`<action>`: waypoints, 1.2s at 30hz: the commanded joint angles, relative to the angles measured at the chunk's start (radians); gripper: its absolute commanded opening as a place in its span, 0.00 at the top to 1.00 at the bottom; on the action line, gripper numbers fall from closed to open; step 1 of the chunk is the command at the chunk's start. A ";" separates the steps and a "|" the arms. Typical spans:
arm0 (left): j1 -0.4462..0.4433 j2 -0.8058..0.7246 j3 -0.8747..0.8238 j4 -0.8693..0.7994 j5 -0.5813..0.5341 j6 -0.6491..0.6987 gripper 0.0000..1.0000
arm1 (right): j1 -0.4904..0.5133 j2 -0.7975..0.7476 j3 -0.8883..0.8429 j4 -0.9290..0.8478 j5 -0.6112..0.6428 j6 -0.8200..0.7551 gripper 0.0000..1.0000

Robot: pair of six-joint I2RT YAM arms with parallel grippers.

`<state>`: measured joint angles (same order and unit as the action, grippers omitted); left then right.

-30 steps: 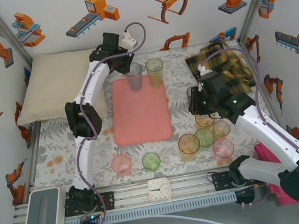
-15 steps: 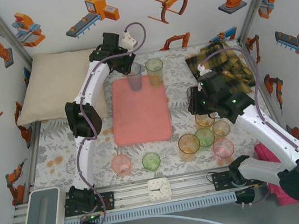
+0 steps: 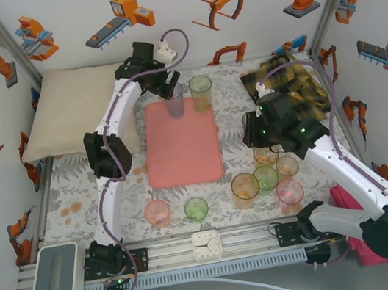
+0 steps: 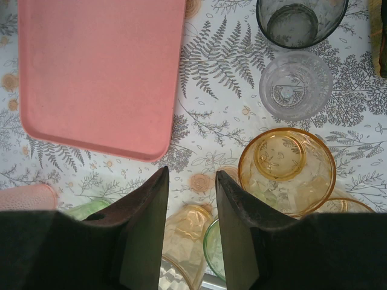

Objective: Place the glasses into the tray

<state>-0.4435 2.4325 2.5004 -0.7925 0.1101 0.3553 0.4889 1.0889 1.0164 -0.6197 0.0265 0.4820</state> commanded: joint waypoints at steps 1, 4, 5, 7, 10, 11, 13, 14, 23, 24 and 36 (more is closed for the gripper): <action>0.009 -0.090 0.017 -0.028 -0.029 0.004 0.18 | 0.005 0.021 0.043 0.003 -0.002 -0.015 0.62; 0.008 -0.108 0.016 -0.028 -0.028 0.001 0.14 | 0.004 0.030 0.056 -0.005 -0.003 -0.024 0.62; 0.009 -0.111 0.016 -0.028 -0.028 0.000 0.13 | 0.004 0.031 0.060 -0.005 -0.002 -0.025 0.62; 0.008 -0.119 0.017 -0.028 -0.026 -0.004 0.12 | 0.004 0.032 0.066 -0.003 -0.002 -0.027 0.62; 0.009 -0.138 0.018 -0.041 -0.026 -0.018 0.12 | 0.004 0.029 0.070 -0.003 0.003 -0.029 0.62; 0.008 -0.145 0.018 -0.051 -0.026 -0.022 0.12 | 0.004 0.027 0.072 -0.002 0.003 -0.029 0.62; 0.004 -0.174 0.018 -0.079 -0.047 -0.022 0.12 | 0.004 0.022 0.074 -0.003 0.012 -0.025 0.62; -0.004 -0.189 0.018 -0.095 -0.075 -0.014 0.12 | 0.002 0.020 0.077 -0.004 0.016 -0.022 0.61; -0.095 -0.519 -0.196 -0.358 0.042 0.040 0.11 | -0.071 0.021 0.156 -0.123 0.134 0.054 0.61; -0.111 -0.568 -0.250 -0.380 0.080 0.036 0.11 | -0.092 0.019 0.160 -0.134 0.125 0.064 0.61; -0.357 -0.882 -0.777 -0.288 0.255 -0.064 0.09 | -0.207 0.010 0.173 -0.285 0.004 0.089 0.61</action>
<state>-0.7521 1.5391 1.7607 -1.1030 0.3149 0.3344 0.2897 1.1194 1.1664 -0.8371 0.0631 0.5468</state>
